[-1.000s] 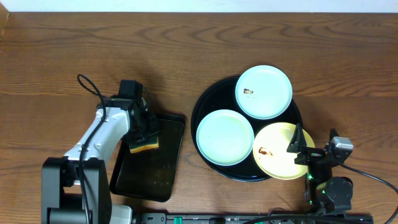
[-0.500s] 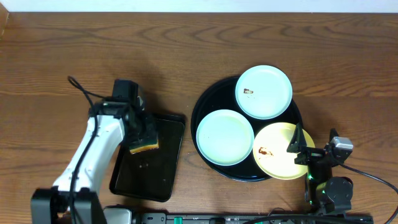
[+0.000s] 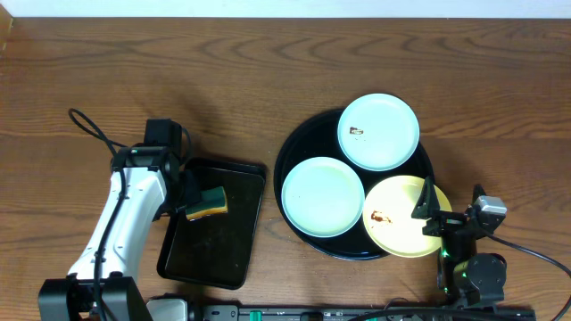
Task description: Clean dirty plates on tray and stack at the side
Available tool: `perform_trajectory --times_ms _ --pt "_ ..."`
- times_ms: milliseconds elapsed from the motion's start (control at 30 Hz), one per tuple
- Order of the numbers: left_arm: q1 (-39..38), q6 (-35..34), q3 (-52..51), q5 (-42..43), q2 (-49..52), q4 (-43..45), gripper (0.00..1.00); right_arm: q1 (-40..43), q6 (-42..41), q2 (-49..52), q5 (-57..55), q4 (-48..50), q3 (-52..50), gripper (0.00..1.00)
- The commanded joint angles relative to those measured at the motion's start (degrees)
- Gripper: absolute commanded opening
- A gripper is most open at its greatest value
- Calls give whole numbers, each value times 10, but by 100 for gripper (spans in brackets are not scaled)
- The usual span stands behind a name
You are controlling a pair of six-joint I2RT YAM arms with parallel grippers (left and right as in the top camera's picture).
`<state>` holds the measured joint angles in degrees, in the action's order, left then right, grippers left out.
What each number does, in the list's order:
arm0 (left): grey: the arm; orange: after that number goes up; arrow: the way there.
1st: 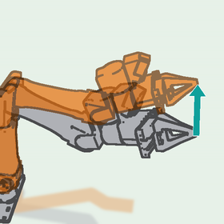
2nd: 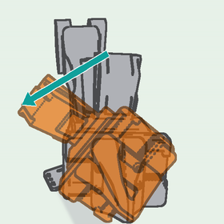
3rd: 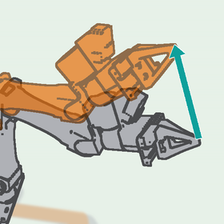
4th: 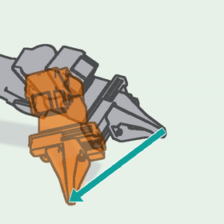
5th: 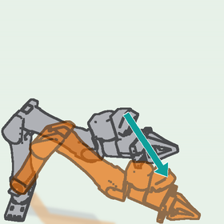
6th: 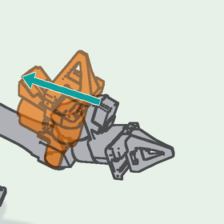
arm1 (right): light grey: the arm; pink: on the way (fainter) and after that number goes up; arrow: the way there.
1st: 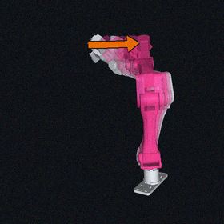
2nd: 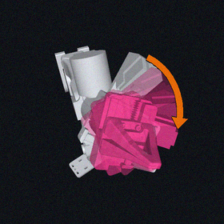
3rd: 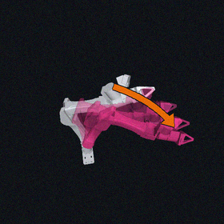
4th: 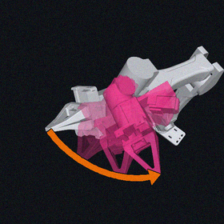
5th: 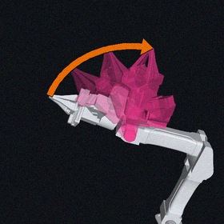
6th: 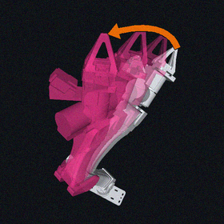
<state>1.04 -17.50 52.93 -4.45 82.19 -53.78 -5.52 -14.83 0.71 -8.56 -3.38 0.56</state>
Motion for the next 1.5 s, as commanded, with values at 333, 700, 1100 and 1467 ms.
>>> perform_trajectory --times_ms 333,700,1100,1467 --pt "1 90 1 150 37 -1 65 4 5 -2 0 0 -2 99" --pt "1 100 -15 143 82 15 67 4 5 -2 0 0 -2 99" --pt "2 99 -15 128 118 40 67 4 5 -2 0 0 -2 99" --pt "2 97 -15 130 119 17 8 4 5 -2 0 0 -2 99"
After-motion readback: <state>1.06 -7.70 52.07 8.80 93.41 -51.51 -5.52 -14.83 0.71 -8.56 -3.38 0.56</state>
